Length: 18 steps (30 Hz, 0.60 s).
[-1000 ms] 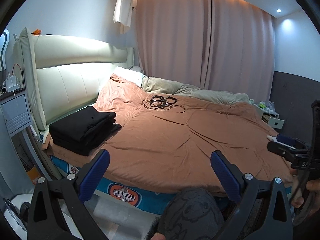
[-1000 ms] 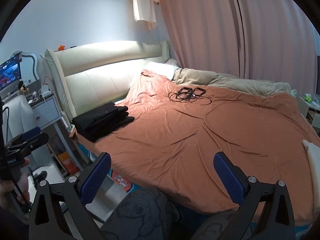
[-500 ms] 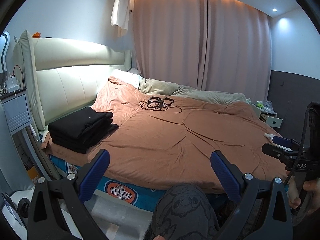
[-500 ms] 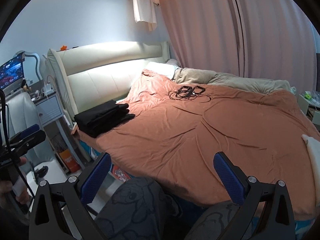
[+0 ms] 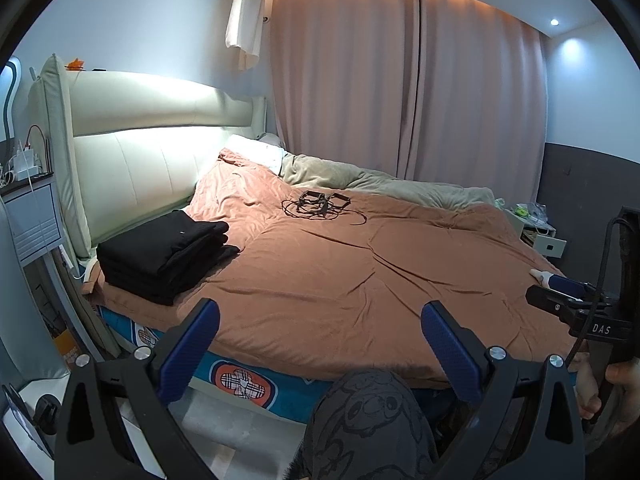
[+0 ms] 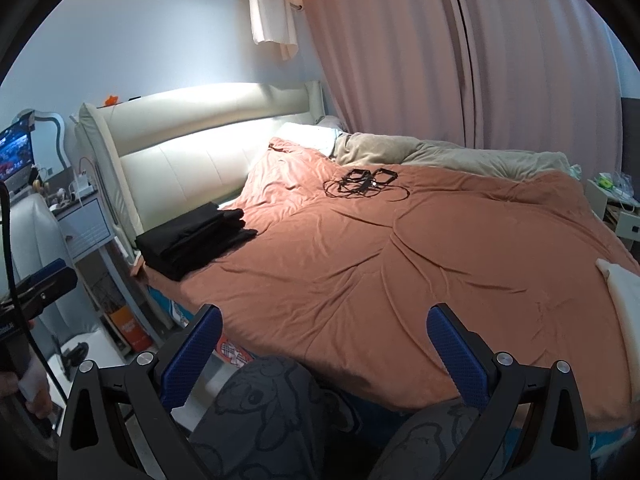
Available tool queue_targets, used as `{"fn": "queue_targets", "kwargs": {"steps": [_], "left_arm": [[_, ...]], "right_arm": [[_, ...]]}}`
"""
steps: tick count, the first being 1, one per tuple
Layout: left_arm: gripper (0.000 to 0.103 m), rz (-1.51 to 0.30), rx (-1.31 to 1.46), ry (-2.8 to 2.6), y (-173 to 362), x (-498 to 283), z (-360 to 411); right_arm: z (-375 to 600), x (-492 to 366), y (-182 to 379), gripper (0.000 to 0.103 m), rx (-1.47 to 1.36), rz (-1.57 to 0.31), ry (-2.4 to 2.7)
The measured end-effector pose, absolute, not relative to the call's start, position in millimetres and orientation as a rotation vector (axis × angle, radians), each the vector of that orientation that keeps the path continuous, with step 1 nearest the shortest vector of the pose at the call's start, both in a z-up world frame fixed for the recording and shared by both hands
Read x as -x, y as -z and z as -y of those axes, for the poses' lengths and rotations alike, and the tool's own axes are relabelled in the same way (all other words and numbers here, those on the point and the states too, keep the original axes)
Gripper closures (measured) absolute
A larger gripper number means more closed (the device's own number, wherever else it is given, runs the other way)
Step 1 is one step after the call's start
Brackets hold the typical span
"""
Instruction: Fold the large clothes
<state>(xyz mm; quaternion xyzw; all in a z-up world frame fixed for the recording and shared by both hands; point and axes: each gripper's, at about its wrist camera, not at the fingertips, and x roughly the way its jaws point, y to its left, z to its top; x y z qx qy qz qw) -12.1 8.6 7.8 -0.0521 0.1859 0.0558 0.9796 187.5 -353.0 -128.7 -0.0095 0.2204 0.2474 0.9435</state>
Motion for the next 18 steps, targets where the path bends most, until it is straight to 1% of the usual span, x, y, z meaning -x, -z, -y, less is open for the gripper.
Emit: {"fn": "queue_targets", "kwargs": {"steps": [18], "left_arm": [[0.0, -0.365, 0.11, -0.111, -11.2, 13.7, -7.7]], "right_arm": [[352.6, -184.1, 126.2, 0.0, 0.036, -0.446, -0.488]]}}
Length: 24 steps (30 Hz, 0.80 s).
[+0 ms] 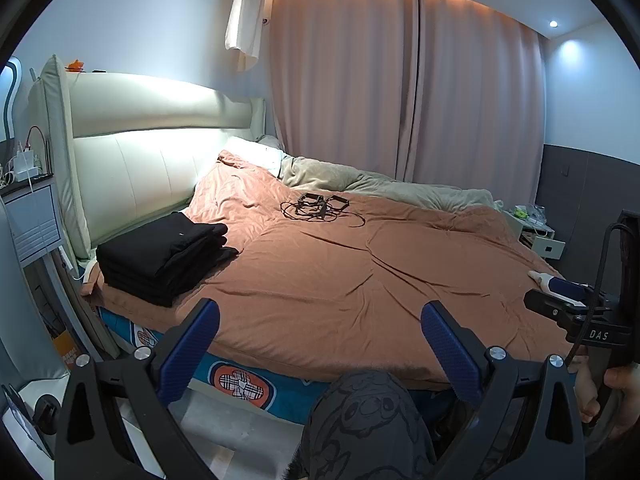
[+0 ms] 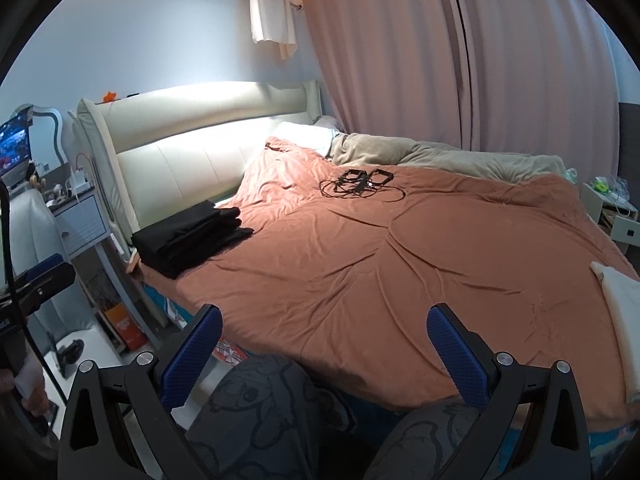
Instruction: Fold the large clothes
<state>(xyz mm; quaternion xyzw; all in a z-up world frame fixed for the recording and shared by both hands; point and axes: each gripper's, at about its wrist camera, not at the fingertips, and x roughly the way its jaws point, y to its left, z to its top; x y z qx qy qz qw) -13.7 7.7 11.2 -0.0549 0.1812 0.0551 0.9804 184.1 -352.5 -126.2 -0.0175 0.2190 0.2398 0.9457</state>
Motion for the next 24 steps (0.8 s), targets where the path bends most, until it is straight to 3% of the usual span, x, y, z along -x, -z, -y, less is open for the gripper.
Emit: {"fn": "queue_targets", "kwargs": {"steps": [24], "left_arm": [[0.0, -0.349, 0.113, -0.106, -15.5, 26.7, -0.9]], "right_arm": [[352.3, -179.8, 121.4, 0.0, 0.035, -0.445, -0.48]]}}
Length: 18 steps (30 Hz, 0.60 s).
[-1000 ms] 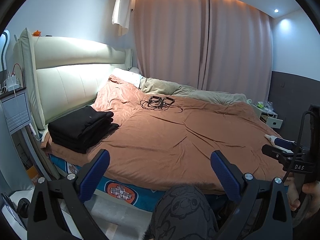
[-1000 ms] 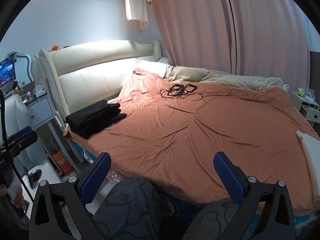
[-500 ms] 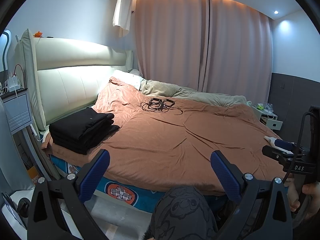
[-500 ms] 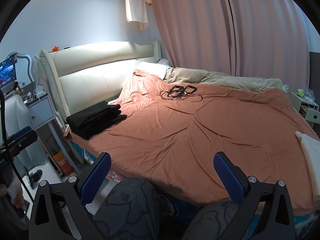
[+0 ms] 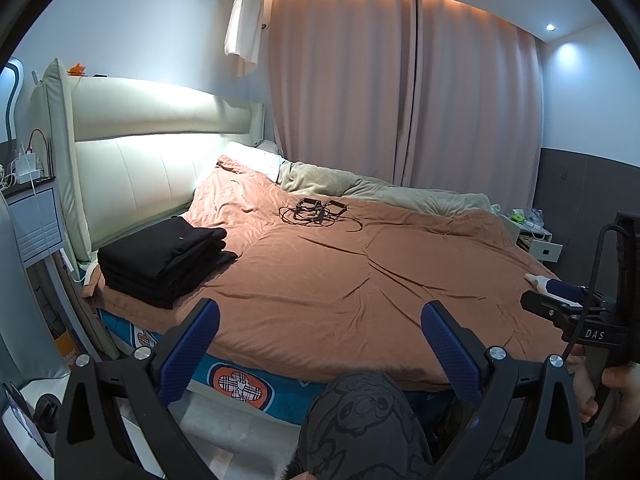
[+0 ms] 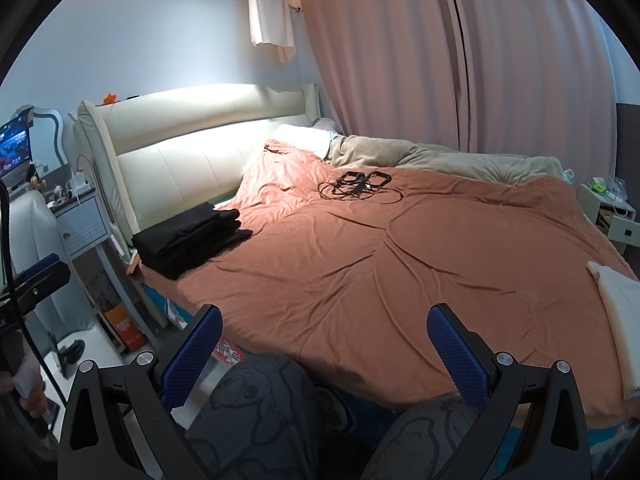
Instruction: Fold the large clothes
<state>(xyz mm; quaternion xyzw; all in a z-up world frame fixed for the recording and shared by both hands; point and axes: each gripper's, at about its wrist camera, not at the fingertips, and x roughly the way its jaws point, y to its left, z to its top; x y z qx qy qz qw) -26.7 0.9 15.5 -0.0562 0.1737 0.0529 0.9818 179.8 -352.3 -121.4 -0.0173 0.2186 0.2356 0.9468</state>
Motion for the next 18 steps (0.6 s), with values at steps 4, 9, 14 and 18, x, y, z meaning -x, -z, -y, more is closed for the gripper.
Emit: {"fn": "queue_targets", "kwargs": {"steps": [4, 9, 14, 18], "left_arm": [[0.0, -0.348, 0.114, -0.097, -16.5, 27.9, -0.9], [0.0, -0.343, 0.105, -0.088, -17.2, 28.9, 0.2], [0.0, -0.329, 0.102, -0.092, -19.3, 28.7, -0.5], [0.0, -0.322, 0.097, -0.098, -20.5, 28.1, -2.3]], "right_arm": [[351.0, -178.9, 120.1, 0.0, 0.04, -0.443, -0.48], [349.0, -177.9, 121.0, 0.0, 0.047, -0.446, -0.478], [349.0, -176.9, 126.3, 0.0, 0.049, -0.461, -0.471], [351.0, -171.9, 129.8, 0.0, 0.051, -0.468, -0.457]]}}
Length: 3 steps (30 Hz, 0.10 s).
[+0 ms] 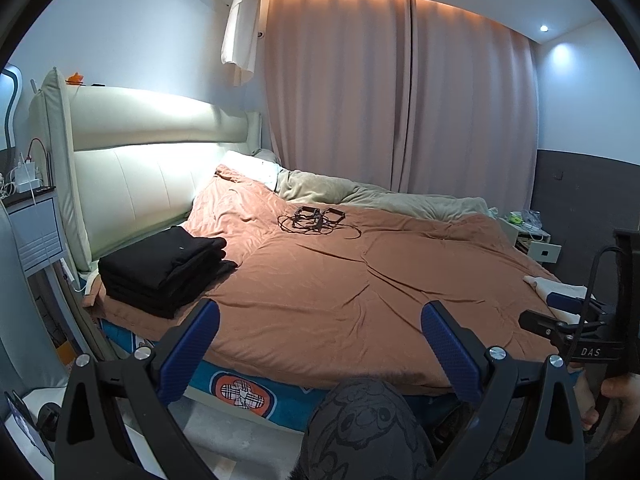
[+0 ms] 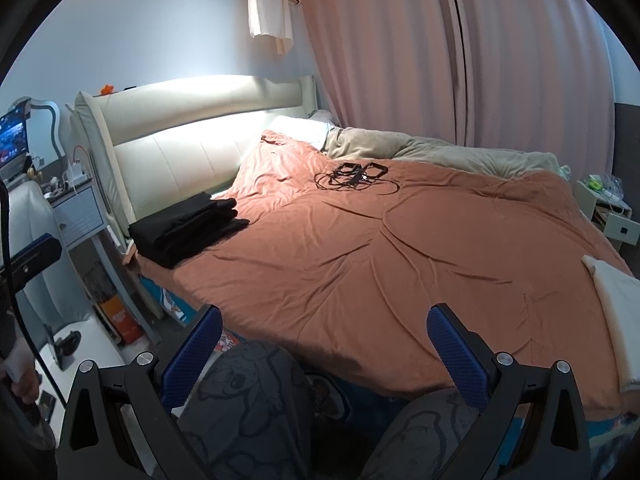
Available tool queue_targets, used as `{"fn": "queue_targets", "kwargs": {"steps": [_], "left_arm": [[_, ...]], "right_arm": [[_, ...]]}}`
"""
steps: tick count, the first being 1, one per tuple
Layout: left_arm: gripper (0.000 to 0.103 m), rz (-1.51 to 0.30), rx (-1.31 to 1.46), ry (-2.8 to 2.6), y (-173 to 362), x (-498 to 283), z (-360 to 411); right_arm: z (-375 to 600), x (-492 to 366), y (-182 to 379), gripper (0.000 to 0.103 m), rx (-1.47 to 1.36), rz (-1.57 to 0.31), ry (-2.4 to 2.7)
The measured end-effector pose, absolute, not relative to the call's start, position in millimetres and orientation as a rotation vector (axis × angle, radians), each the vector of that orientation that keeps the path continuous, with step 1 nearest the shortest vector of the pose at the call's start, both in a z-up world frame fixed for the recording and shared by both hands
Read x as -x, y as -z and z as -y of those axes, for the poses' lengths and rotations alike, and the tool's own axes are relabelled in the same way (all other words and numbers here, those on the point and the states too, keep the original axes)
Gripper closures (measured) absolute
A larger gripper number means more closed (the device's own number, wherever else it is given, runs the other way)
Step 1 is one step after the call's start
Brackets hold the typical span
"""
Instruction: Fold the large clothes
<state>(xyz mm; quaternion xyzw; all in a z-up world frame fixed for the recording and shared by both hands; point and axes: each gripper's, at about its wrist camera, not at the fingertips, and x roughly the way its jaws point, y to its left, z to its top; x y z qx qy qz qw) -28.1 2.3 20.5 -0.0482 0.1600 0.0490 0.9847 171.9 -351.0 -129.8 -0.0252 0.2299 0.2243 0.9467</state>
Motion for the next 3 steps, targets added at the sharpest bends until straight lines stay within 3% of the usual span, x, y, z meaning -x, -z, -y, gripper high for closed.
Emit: {"fn": "queue_targets", "kwargs": {"steps": [3], "left_arm": [[0.0, -0.323, 0.096, -0.096, -21.1, 28.7, -2.6]], "right_arm": [[353.3, -167.8, 129.4, 0.0, 0.051, -0.47, -0.445]]}}
